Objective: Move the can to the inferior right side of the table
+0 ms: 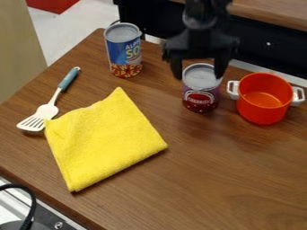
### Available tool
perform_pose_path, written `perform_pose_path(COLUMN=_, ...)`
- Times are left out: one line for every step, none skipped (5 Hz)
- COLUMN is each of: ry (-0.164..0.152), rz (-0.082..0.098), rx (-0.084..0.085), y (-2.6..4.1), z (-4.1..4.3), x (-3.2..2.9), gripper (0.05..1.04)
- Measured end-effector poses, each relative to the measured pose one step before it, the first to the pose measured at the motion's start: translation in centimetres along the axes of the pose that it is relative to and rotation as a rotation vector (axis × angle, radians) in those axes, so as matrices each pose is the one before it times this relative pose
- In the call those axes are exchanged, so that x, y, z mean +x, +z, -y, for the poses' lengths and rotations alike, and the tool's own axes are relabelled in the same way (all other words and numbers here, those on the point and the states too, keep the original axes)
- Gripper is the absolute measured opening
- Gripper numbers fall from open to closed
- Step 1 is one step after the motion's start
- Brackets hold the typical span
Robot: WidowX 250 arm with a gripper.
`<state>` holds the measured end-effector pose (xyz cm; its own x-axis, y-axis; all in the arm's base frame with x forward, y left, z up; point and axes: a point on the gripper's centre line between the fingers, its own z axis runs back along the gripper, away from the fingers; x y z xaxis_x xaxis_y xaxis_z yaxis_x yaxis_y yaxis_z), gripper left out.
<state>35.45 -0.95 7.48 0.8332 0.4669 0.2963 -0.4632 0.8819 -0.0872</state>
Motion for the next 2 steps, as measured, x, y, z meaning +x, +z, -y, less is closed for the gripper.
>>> perform_pose_path(ry=-0.0029, rz=0.0595, rx=-0.0099, y=0.095, z=-0.087, x=2.628, gripper=0.997)
perform_pose_path(ry=-0.0238, rz=0.0924, rx=-0.06, y=-0.431, z=0.195, x=1.895, gripper=0.997)
